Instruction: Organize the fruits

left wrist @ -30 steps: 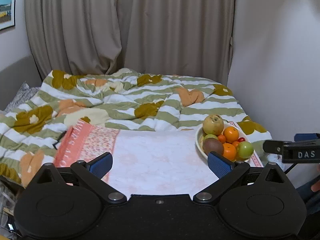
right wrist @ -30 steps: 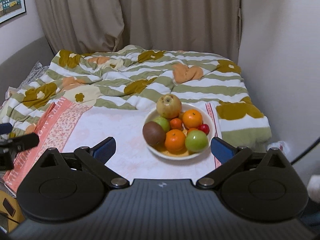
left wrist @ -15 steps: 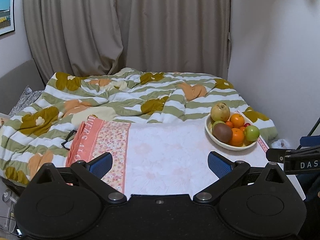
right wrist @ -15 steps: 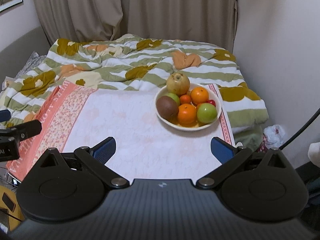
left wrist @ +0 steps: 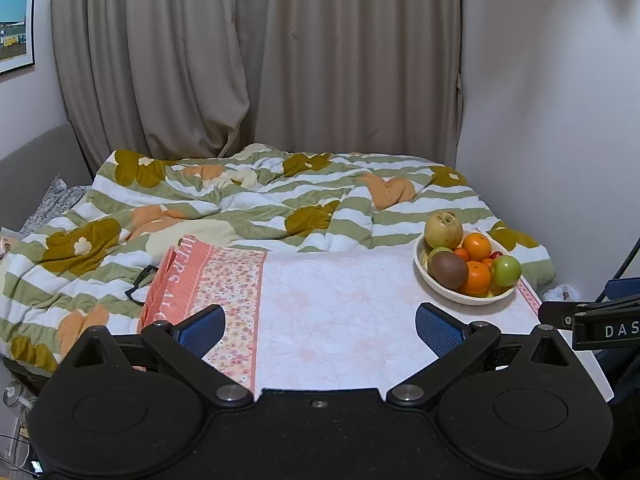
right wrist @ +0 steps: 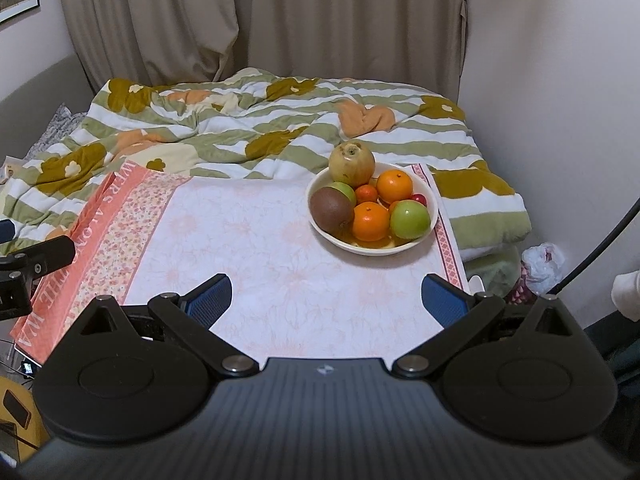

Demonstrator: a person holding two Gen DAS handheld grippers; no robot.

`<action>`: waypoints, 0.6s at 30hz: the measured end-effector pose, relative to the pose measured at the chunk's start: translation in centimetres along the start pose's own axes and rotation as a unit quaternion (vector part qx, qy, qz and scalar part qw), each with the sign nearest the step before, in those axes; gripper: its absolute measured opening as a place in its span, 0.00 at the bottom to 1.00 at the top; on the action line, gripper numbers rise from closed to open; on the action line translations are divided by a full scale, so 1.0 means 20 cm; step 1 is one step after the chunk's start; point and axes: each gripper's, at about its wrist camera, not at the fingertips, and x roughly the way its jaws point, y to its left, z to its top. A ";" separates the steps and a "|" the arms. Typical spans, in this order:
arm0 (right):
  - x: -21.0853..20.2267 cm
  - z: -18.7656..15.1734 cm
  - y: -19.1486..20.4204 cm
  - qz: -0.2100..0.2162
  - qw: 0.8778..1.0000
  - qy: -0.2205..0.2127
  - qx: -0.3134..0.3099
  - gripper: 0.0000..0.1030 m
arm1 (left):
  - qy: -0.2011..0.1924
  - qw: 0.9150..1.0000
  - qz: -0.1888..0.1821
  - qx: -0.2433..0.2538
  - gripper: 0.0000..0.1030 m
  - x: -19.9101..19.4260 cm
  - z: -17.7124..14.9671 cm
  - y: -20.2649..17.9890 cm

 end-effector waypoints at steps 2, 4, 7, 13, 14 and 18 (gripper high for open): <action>0.00 -0.01 -0.01 0.000 1.000 0.000 0.002 1.00 | -0.001 1.000 0.000 0.000 1.00 0.00 0.00 0.00; 0.00 -0.01 -0.01 0.000 1.000 0.000 0.001 1.00 | -0.003 1.000 -0.001 -0.001 1.00 0.00 0.00 0.01; 0.00 -0.01 -0.01 -0.003 1.000 -0.003 0.002 1.00 | -0.011 1.000 -0.001 -0.002 1.00 0.00 -0.01 0.02; 0.00 -0.02 -0.01 -0.004 1.000 -0.001 0.003 1.00 | -0.013 1.000 -0.001 -0.004 1.00 0.00 -0.01 0.03; 0.00 -0.02 -0.01 -0.004 1.000 -0.002 0.003 1.00 | -0.013 1.000 0.000 -0.004 1.00 0.00 -0.01 0.03; 0.00 -0.02 -0.01 -0.004 1.000 -0.001 0.003 1.00 | -0.007 1.000 0.002 -0.004 1.00 0.02 -0.01 0.04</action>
